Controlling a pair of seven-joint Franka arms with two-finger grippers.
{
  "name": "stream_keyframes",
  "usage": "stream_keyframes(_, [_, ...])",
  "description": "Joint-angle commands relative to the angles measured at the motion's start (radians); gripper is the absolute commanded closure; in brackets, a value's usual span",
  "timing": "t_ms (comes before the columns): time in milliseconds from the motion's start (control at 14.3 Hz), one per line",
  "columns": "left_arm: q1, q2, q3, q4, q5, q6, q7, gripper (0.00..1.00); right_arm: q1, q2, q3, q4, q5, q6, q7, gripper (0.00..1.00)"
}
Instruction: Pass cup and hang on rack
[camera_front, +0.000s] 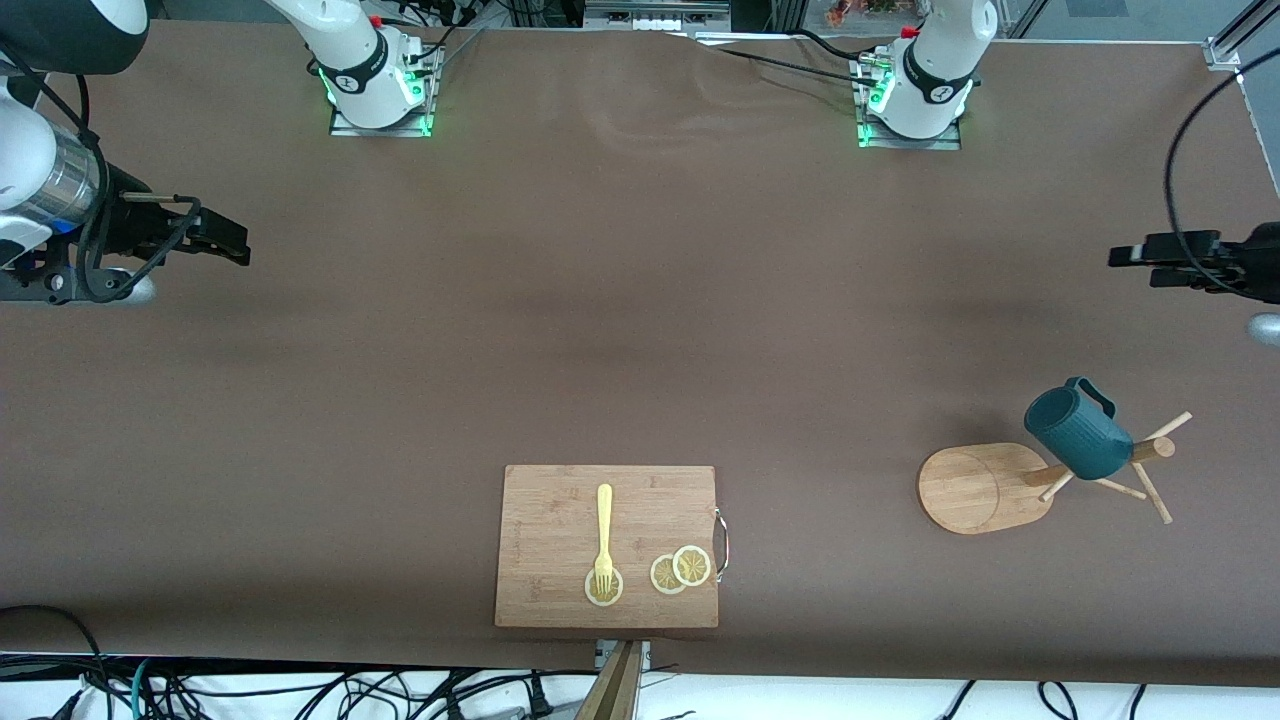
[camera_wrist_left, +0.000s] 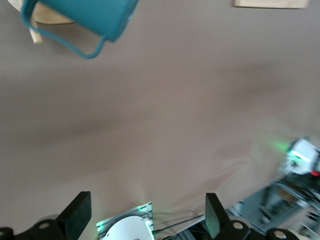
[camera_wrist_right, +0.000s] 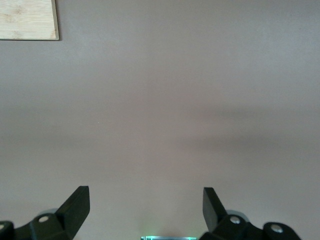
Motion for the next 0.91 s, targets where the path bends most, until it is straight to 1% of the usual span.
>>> stream_keyframes(0, [-0.075, -0.015, -0.039, 0.051, 0.115, 0.037, -0.109, 0.0, -0.012, 0.005, 0.008, 0.019, -0.004, -0.006, -0.017, 0.0])
stream_keyframes(70, [-0.104, -0.031, -0.041, 0.053, 0.173, 0.063, -0.109, 0.0, -0.012, 0.005, 0.008, 0.019, -0.004, -0.006, -0.017, 0.0])
stream_keyframes(210, [-0.146, -0.057, -0.044, 0.053, 0.245, 0.124, -0.111, 0.0, -0.012, 0.005, 0.008, 0.019, -0.004, -0.004, -0.017, 0.0])
stream_keyframes(280, [-0.163, -0.068, -0.044, 0.055, 0.293, 0.176, -0.114, 0.0, -0.012, 0.005, 0.008, 0.019, -0.004, -0.004, -0.016, 0.0])
stream_keyframes(421, [-0.174, -0.092, -0.044, 0.051, 0.334, 0.285, -0.112, 0.0, -0.012, 0.005, 0.007, 0.019, -0.004, -0.004, -0.017, 0.0])
stream_keyframes(631, [-0.204, -0.117, -0.046, 0.042, 0.364, 0.283, -0.136, 0.0, -0.012, 0.006, 0.007, 0.019, -0.004, -0.006, -0.016, 0.0])
stream_keyframes(841, [-0.204, -0.121, -0.046, 0.044, 0.35, 0.245, -0.193, 0.0, -0.012, 0.006, 0.008, 0.019, -0.004, -0.004, -0.017, 0.0])
